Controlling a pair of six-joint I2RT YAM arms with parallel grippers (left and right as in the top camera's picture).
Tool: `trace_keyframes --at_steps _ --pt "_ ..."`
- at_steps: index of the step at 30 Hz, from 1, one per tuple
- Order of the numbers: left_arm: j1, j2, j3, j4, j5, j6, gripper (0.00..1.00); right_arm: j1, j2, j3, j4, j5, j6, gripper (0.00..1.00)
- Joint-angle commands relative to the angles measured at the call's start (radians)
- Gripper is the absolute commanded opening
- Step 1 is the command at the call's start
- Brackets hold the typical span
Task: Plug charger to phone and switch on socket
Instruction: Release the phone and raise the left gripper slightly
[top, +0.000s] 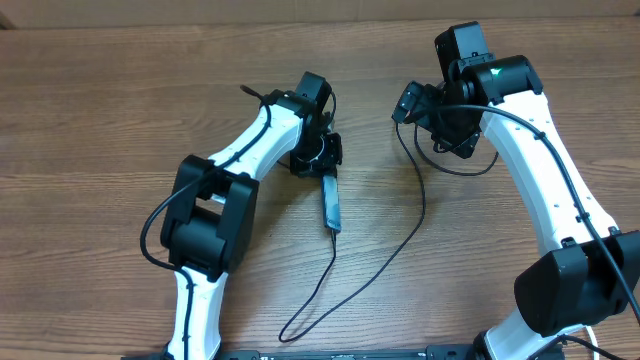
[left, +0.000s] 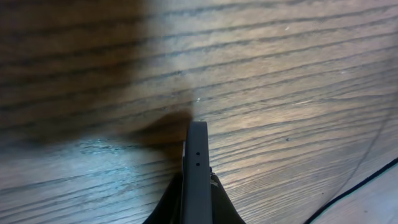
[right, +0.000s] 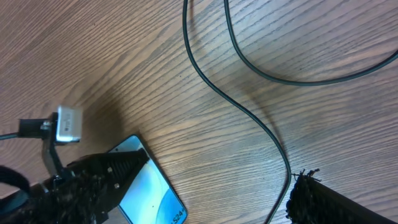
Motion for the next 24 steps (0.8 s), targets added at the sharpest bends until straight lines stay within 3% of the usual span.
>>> trace_keyframes --at_steps 1,13,24 --pt "-0.003 0.072 -0.002 0.010 -0.029 -0.016 0.04 -0.001 -0.010 0.016 0.002 0.014 -0.005 1.00" --pt "0.031 0.077 0.002 0.008 -0.011 -0.014 0.04 -0.001 -0.010 0.016 0.003 0.014 -0.005 1.00" --pt "0.047 0.078 0.002 0.014 -0.035 -0.014 0.13 -0.001 -0.010 0.016 0.006 0.014 -0.005 1.00"
